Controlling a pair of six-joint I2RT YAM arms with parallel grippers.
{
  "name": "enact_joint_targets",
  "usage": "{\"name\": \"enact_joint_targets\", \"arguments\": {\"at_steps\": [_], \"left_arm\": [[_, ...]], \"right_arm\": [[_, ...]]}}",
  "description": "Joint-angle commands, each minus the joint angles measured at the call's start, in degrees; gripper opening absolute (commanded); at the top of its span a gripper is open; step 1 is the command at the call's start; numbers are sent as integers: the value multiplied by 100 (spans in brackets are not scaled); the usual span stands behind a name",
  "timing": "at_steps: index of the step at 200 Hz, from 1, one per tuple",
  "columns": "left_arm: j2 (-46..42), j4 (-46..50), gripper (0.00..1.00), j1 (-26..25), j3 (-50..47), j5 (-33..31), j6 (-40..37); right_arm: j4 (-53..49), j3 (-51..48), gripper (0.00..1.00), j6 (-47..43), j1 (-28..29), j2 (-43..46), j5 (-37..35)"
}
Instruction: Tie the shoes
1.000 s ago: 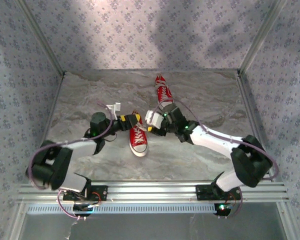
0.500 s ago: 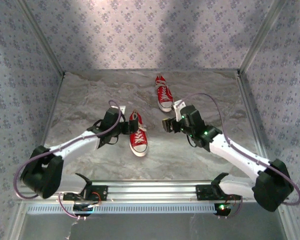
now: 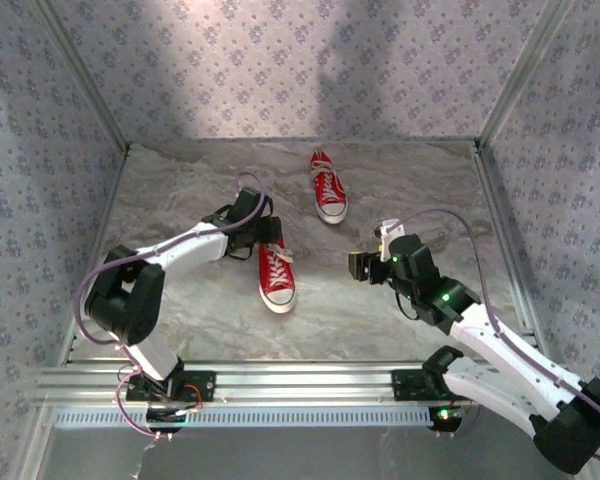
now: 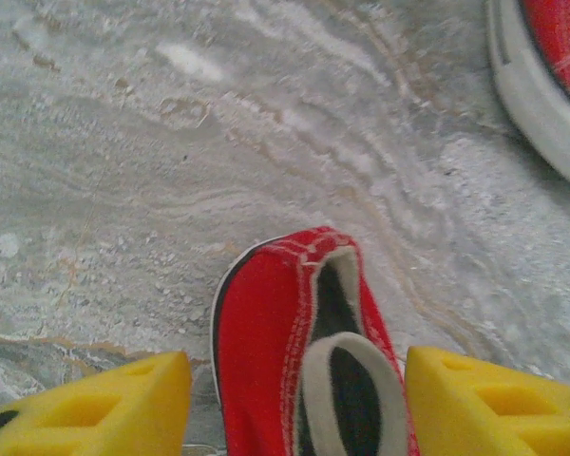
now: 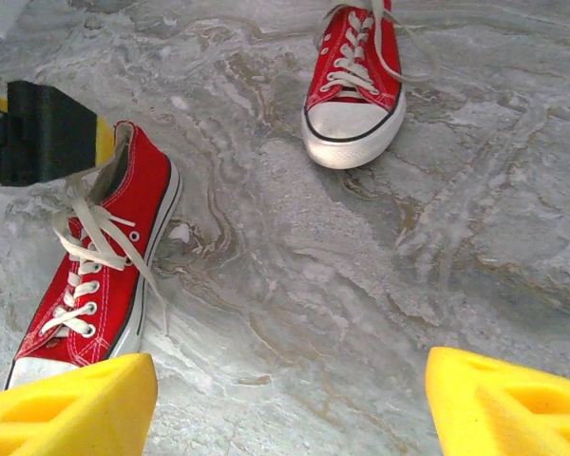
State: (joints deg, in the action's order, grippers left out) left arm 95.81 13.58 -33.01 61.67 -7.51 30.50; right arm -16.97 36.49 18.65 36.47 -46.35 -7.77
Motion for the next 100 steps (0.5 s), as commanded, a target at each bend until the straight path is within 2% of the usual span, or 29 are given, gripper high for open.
{"name": "enact_joint_targets", "arguments": {"at_steps": [1, 25, 44, 59, 75, 84, 100], "left_arm": [[285, 411, 54, 21, 267, -172, 116], [565, 484, 43, 36, 389, -286, 173], [691, 419, 29, 74, 417, -231, 210], [763, 386, 14, 111, 475, -209, 210], [714, 281, 8, 172, 523, -182, 254], [673, 244, 0, 190, 615, -158, 261], [665, 188, 0, 224, 888, -157, 254]], "right_arm": [[-379, -107, 76, 86, -74, 264, -146], [-509, -114, 76, 57, -132, 454, -129], [-569, -117, 75, 49, -166, 558, -111], [-619, -116, 75, 39, -197, 624, -119], [-660, -107, 75, 21, -228, 685, -124], [-693, -98, 75, 25, -241, 709, -143], [-720, -105, 75, 37, -266, 742, -139]]}}
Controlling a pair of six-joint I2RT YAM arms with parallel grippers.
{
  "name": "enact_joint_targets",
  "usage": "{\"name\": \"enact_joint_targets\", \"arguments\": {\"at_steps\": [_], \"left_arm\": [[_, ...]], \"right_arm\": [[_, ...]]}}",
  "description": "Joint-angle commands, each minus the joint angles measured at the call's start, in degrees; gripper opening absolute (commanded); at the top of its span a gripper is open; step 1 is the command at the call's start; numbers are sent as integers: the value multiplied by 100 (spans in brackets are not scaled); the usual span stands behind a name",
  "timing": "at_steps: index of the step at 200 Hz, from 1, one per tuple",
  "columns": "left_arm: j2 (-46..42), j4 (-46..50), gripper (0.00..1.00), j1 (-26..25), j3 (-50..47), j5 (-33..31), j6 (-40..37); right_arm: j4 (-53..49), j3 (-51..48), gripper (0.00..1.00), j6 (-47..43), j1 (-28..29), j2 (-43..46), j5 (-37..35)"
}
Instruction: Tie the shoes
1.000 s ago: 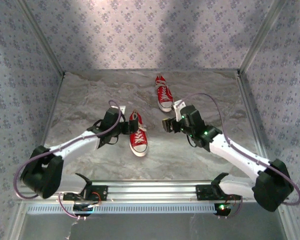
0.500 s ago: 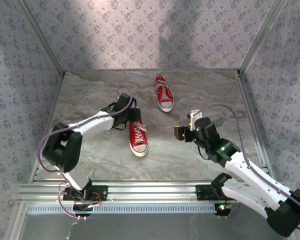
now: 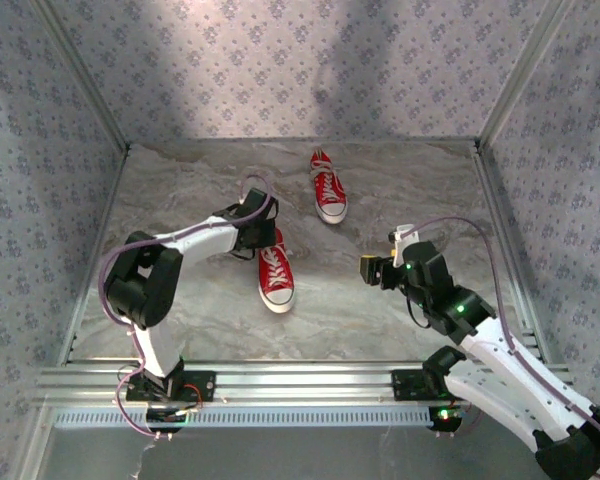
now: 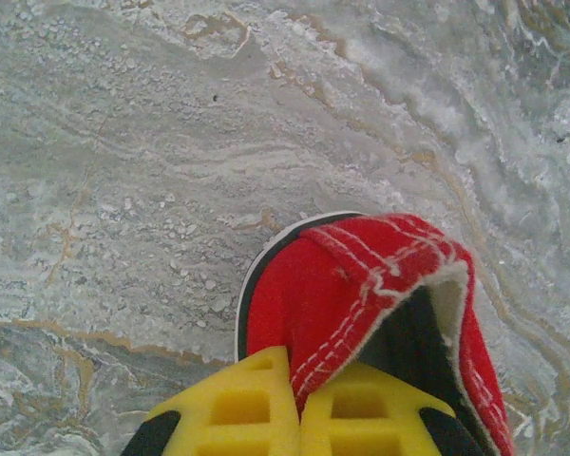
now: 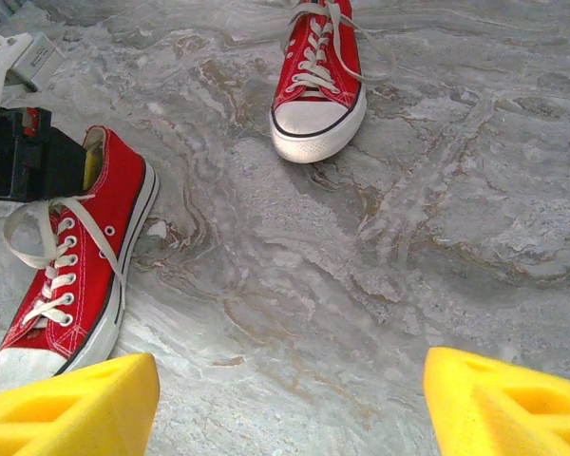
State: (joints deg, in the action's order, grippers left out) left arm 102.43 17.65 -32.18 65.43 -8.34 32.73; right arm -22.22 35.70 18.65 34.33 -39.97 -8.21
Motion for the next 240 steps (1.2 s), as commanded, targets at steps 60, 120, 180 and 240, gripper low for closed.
{"name": "enact_joint_targets", "arguments": {"at_steps": [60, 120, 180, 240], "left_arm": [[1649, 367, 0, 539, 3163, 84, -341], [3943, 1423, 0, 681, 6787, -103, -667], [5152, 2208, 91, 775, 9031, 514, -788], [2209, 516, 99, 609, 5846, 639, -1317]], "right_arm": [[-319, -129, 74, 155, -69, 224, -137], [-528, -258, 74, 318, -72, 509, -151], [-604, -421, 100, 570, -82, 842, -928], [610, -734, 100, 247, -432, 739, -2570]]}}
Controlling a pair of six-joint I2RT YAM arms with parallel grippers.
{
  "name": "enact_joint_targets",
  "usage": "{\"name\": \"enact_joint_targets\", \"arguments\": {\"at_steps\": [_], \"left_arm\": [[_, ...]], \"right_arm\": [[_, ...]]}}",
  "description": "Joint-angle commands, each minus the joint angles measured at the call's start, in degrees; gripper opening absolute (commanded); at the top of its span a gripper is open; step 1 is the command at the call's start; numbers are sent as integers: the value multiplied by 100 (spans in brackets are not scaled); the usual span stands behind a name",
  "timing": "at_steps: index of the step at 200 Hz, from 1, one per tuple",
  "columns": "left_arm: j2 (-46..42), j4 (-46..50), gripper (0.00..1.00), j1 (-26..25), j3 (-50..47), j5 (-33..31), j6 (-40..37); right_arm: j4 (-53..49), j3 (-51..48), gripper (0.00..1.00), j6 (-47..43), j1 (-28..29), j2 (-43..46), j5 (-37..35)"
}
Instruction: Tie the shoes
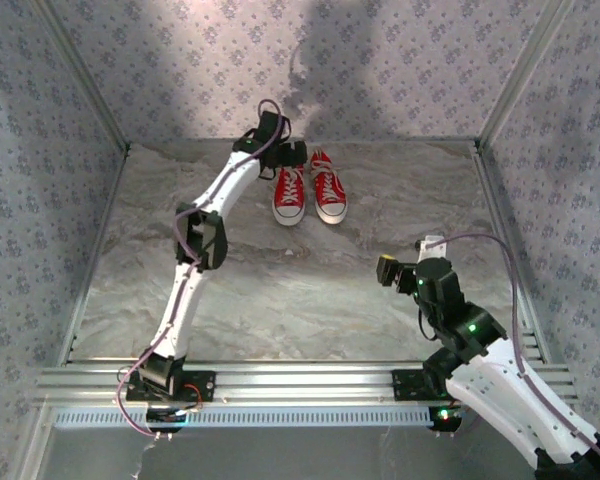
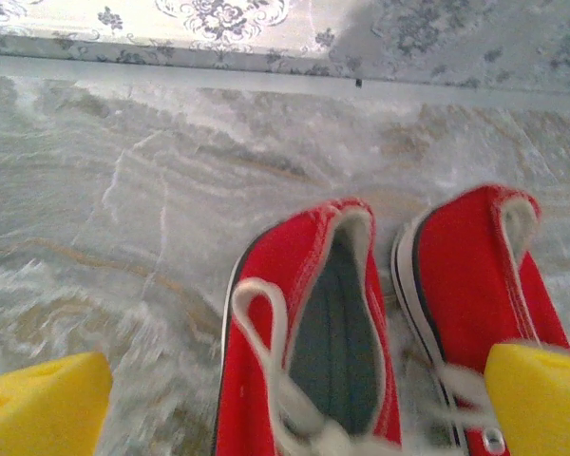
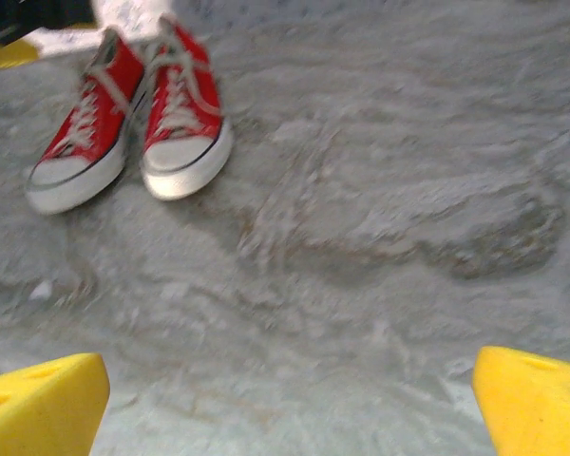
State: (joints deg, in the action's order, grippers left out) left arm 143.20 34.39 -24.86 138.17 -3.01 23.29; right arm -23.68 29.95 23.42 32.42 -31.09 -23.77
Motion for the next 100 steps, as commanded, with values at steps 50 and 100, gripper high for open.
{"name": "enact_joint_targets", "arguments": {"at_steps": [50, 100], "left_arm": [[-5860, -4220, 100, 63, -7262, -289, -1010], [-8130, -4625, 100, 533, -10719, -1609, -1786]], "right_arm": [[1953, -270, 100, -826, -2428, -1888, -363], [3534, -237, 100, -1674, -2932, -3719, 45]]}}
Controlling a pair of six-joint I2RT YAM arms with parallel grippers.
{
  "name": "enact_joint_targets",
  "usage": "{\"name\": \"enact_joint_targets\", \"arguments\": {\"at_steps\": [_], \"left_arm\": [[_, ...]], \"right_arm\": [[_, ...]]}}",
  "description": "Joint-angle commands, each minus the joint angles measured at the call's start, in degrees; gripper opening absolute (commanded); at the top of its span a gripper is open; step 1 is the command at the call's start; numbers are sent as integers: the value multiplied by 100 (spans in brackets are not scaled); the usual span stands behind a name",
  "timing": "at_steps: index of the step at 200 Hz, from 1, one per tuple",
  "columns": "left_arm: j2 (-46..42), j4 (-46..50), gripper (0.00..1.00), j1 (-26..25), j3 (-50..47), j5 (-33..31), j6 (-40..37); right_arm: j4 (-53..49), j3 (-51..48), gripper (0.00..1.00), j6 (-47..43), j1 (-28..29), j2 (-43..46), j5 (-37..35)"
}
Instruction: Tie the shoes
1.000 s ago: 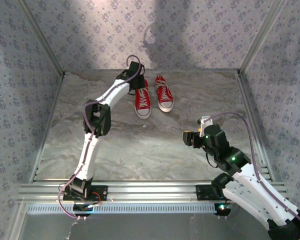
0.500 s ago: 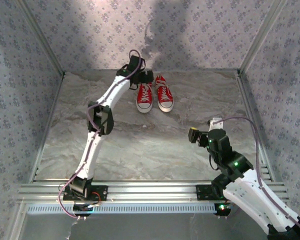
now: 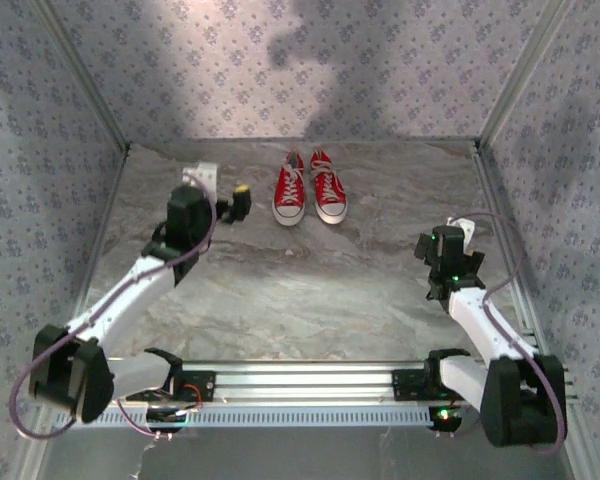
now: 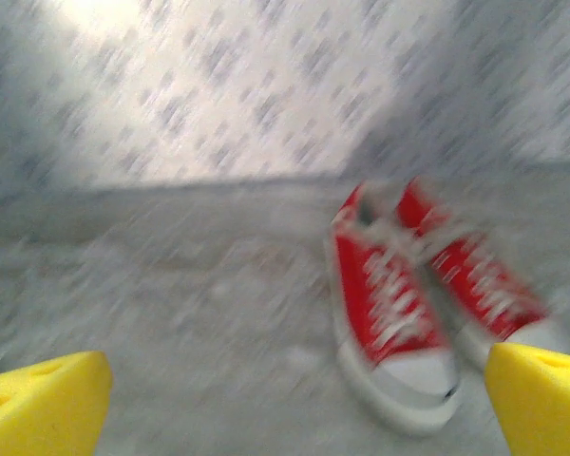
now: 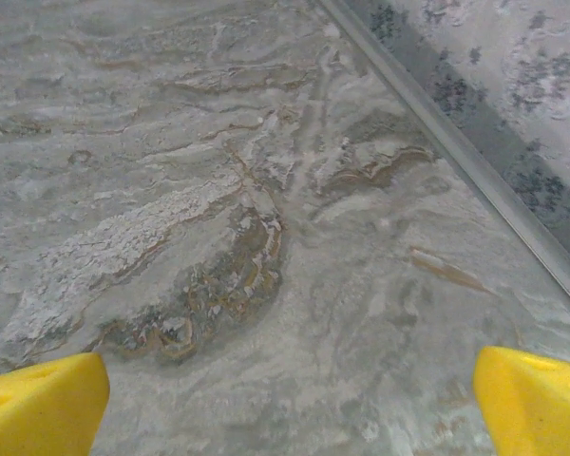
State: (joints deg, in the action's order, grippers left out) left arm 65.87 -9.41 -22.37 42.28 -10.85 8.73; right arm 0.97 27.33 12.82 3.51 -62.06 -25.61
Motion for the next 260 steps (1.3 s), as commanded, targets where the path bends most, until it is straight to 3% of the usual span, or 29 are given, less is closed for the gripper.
{"name": "enact_joint_targets", "arguments": {"at_steps": [1, 18, 49, 62, 79, 87, 102, 125, 130, 139, 154, 159, 166, 175, 185, 195, 260], "left_arm": [[-425, -249, 99, 307, -1181, -837, -312], [-872, -289, 100, 612, -1688, -755, -116], [-1030, -1198, 100, 970, -2266, -214, -993], [-763, -1395, 100, 1273, -2386, 86, -960], [-63, -2344, 100, 1712, -2605, 722, -845], [117, -2167, 100, 1769, -2413, 983, -980], [657, -2963, 100, 1845, -2377, 1178, -1234], [1498, -3403, 100, 1962, -2046, 1456, -1443], [1707, -3639, 99, 2046, -1999, 1457, -1354], [1687, -3188, 100, 2286, -1856, 1681, -1119], [2363, -4327, 100, 2575, -1996, 1976, -829], [2344, -4255, 100, 2641, -2007, 2046, -763], [2154, -3547, 100, 2674, -1835, 1919, -760], [2300, -3974, 100, 2513, -1901, 1507, -761], [2196, -3573, 100, 2461, -1805, 1184, -708], [2244, -3809, 100, 2387, -1871, 1038, -745], [2220, -3625, 99, 2388, -1807, 1066, -733]], "right_arm": [[1114, 17, 100, -640, -42, -658, 234], [1884, -87, 100, -957, -69, -1175, 618], [2792, -52, 100, -1597, -66, -1692, 1282], [3089, -67, 100, -1765, -125, -1804, 1628], [3586, -165, 100, -1635, -319, -2022, 2163], [3667, -156, 100, -1616, -378, -2188, 2293], [3881, -226, 100, -1575, -449, -2306, 2447], [4602, -548, 100, -1574, -447, -2486, 2444], [4659, -582, 100, -1579, -449, -2481, 2450], [4555, -535, 100, -1585, -460, -2479, 2509], [4382, -434, 100, -1461, -561, -2504, 2548], [4402, -440, 100, -1449, -586, -2512, 2562], [4376, -433, 100, -1460, -575, -2506, 2553], [4386, -431, 100, -1458, -570, -2505, 2535], [4385, -433, 100, -1464, -566, -2510, 2528], [4385, -436, 100, -1475, -545, -2504, 2499], [4394, -445, 100, -1458, -566, -2495, 2537]]}}
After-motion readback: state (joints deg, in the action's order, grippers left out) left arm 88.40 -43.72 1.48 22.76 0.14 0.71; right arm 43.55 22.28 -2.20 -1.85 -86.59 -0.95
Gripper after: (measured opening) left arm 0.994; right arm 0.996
